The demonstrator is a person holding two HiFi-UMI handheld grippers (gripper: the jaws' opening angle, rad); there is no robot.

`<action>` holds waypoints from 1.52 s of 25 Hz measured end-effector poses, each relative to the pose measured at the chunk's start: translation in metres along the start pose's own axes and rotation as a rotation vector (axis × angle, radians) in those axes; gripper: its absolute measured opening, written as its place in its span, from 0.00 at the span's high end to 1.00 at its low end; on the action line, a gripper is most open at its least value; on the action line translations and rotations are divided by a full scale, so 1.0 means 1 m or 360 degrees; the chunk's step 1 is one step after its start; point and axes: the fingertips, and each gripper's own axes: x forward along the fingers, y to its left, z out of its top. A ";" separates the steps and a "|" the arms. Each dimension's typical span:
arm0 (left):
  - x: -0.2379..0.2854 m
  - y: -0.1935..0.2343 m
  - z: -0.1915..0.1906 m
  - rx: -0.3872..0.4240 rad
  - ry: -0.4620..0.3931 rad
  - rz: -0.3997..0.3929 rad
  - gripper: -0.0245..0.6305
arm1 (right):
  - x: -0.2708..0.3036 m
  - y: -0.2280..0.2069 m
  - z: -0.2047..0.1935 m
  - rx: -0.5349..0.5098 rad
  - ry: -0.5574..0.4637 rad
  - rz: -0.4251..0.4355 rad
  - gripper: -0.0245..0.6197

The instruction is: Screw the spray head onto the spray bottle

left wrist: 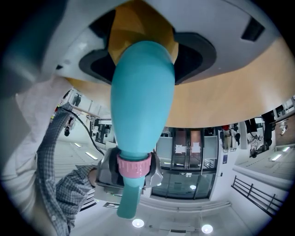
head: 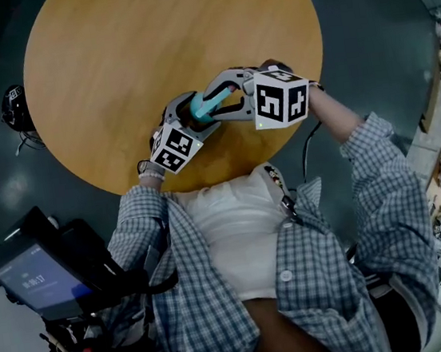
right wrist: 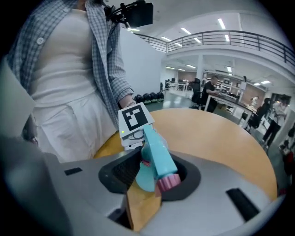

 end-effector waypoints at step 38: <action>0.021 0.002 -0.013 0.0152 0.0172 -0.0050 0.24 | 0.006 -0.002 -0.034 0.0924 -0.0272 -0.1139 0.57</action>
